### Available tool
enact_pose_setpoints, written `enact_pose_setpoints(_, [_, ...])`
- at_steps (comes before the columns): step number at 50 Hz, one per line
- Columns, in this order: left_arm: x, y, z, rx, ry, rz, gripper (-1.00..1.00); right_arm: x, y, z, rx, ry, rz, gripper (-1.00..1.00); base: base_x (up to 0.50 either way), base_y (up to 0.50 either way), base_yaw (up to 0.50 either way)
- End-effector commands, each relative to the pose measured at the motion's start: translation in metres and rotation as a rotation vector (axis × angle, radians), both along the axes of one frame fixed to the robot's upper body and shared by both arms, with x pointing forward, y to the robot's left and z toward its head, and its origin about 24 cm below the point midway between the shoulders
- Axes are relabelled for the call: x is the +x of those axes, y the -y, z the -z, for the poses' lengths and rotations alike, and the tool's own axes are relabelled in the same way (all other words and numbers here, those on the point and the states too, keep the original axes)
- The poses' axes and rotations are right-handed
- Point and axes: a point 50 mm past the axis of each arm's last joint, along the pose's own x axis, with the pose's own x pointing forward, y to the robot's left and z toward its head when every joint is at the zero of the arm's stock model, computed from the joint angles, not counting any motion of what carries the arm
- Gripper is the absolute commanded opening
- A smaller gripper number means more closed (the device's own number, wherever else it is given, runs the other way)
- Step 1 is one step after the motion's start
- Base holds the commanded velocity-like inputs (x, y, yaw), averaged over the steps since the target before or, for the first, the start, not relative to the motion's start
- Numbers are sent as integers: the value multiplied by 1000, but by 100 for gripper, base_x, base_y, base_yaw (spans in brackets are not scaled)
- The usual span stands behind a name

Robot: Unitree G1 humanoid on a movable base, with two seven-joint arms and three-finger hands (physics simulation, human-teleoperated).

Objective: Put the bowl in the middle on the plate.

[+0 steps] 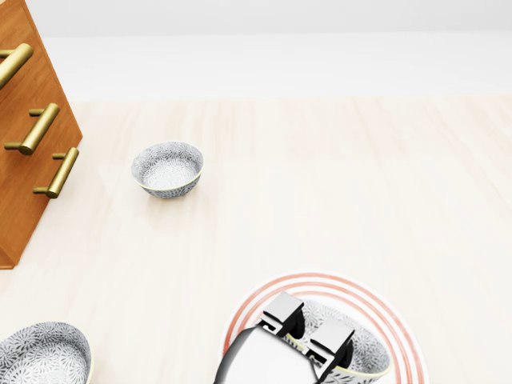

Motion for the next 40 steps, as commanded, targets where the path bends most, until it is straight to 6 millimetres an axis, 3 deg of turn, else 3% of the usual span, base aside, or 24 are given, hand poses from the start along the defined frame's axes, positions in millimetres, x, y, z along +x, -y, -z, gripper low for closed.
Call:
enact_pose_setpoints(1, [-2,2,-4,30,33,10,-100,-1,-1,-6,-17,16,-5,100,0,0,0])
enact_pose_setpoints(22, [-4,4,0,41,6,19,-100,-1,-2,-4,-15,12,-6,100,0,0,0])
enact_pose_setpoints(23, [0,1,6,41,15,4,30,-1,-1,-2,-9,7,-5,100,0,0,0])
enact_pose_setpoints(24, [1,1,7,46,10,0,100,-1,-1,-2,-8,5,-4,100,0,0,0])
enact_pose_setpoints(40, [2,0,6,53,10,-9,100,0,0,0,-2,-1,-1,100,0,0,0])
